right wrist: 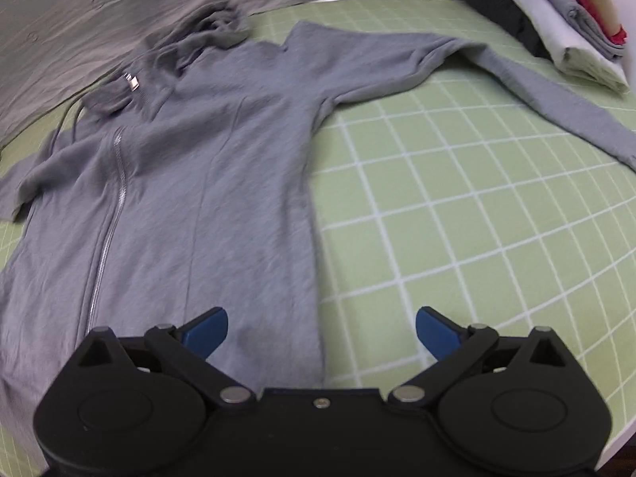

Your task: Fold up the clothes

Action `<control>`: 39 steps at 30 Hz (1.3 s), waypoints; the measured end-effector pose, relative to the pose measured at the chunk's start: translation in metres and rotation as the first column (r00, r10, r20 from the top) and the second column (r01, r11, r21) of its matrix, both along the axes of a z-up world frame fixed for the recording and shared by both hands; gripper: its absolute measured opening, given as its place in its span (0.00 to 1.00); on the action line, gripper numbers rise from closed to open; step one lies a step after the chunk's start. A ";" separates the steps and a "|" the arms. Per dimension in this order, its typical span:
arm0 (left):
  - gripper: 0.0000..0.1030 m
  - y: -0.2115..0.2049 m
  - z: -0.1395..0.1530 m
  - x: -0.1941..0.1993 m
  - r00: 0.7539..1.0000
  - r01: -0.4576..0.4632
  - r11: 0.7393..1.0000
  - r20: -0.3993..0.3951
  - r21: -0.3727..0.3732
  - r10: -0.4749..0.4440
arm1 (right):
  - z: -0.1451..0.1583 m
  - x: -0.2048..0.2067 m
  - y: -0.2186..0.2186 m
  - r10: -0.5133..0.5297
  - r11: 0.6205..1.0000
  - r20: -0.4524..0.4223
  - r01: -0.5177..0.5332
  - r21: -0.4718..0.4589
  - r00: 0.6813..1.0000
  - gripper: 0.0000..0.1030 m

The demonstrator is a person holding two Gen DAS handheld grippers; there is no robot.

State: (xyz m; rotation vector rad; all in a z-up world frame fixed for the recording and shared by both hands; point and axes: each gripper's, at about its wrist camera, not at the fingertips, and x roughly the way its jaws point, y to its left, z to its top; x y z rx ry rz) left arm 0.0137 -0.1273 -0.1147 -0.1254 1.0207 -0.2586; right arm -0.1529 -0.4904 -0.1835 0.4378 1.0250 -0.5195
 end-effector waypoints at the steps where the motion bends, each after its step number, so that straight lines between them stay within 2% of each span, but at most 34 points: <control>1: 0.57 0.000 0.002 0.000 1.000 0.003 1.000 0.014 -0.010 -0.003 | 0.001 -0.001 0.001 -0.001 1.000 0.002 0.001 -0.001 1.000 0.91; 7: 0.64 0.008 0.012 -0.005 0.999 0.006 0.999 0.053 -0.053 -0.003 | 0.003 -0.009 0.005 -0.010 1.000 0.014 0.010 -0.008 1.000 0.87; 17: 0.67 0.049 0.005 -0.021 0.998 -0.040 0.992 -0.056 -0.120 0.033 | 0.002 -0.014 0.013 -0.016 1.000 0.005 0.016 -0.008 1.000 0.87; 23: 0.72 0.068 0.013 -0.032 0.999 -0.009 0.994 -0.048 -0.105 0.004 | 0.001 -0.012 0.015 -0.023 1.000 -0.001 0.023 -0.005 1.000 0.87; 30: 0.78 0.095 0.017 -0.025 0.990 -0.141 0.978 -0.021 -0.151 0.140 | -0.002 -0.008 0.017 -0.011 1.000 -0.011 0.011 -0.002 1.000 0.87; 35: 0.78 0.064 -0.006 -0.010 0.996 -0.060 0.985 -0.071 -0.165 0.049 | -0.005 -0.003 0.016 -0.006 1.000 -0.012 0.006 0.020 1.000 0.87; 39: 0.78 0.022 -0.026 -0.005 0.994 0.053 0.991 -0.088 -0.119 -0.064 | -0.006 -0.001 0.020 0.030 0.999 -0.017 -0.029 0.019 0.999 0.88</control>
